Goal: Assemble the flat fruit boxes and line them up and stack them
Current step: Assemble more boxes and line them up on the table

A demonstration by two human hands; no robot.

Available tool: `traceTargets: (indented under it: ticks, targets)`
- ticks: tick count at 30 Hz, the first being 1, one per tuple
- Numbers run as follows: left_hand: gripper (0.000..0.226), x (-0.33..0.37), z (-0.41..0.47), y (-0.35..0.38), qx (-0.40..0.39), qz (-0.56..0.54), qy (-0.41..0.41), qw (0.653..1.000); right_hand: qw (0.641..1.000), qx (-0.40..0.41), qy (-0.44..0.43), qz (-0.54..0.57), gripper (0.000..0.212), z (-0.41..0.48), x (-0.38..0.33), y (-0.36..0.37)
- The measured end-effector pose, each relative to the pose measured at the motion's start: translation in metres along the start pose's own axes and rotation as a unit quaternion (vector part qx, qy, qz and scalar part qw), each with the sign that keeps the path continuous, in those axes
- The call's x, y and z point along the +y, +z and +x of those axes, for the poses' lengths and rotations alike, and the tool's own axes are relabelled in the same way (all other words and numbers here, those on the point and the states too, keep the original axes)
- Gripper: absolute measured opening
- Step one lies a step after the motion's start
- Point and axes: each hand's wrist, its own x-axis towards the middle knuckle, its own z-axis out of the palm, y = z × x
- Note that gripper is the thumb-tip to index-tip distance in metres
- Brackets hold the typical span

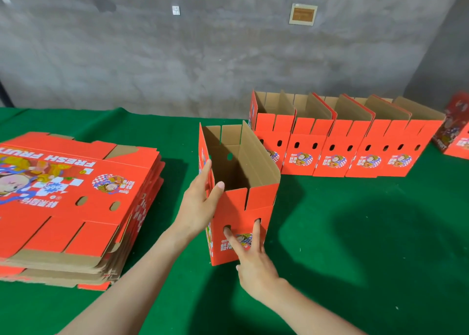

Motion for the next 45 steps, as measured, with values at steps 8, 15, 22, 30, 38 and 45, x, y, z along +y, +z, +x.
traceTargets:
  ticks: [8, 15, 22, 30, 38, 45]
  targets:
    - [0.05, -0.022, 0.058, -0.029, -0.064, -0.004, 0.015, 0.998, 0.999, -0.016, 0.01, -0.027, 0.105, 0.055, -0.007, -0.009]
    - [0.049, -0.109, 0.144, -0.087, -0.023, 0.322, -0.133, 0.937, 0.998, -0.033, 0.037, -0.039, 0.119, 0.119, -0.01, -0.013]
    - [0.063, -0.154, 0.18, -0.105, -0.113, 0.56, -0.228, 0.789, 0.997, -0.009, 0.061, -0.054, 0.116, 0.21, -0.005, -0.023]
    - [0.049, -0.155, 0.204, -0.099, -0.127, 0.626, -0.217, 0.738, 0.987, 0.005, 0.103, -0.122, 0.113, 0.337, 0.02, -0.063]
    - [0.036, -0.154, 0.209, -0.094, -0.159, 0.721, -0.175, 0.651, 0.966, 0.023, 0.093, -0.242, 0.116, 0.378, 0.048, -0.083]
    - [0.039, -0.156, 0.208, -0.09, -0.146, 0.707, -0.208, 0.66, 0.956, 0.043, 0.078, -0.28, 0.113, 0.376, 0.07, -0.087]
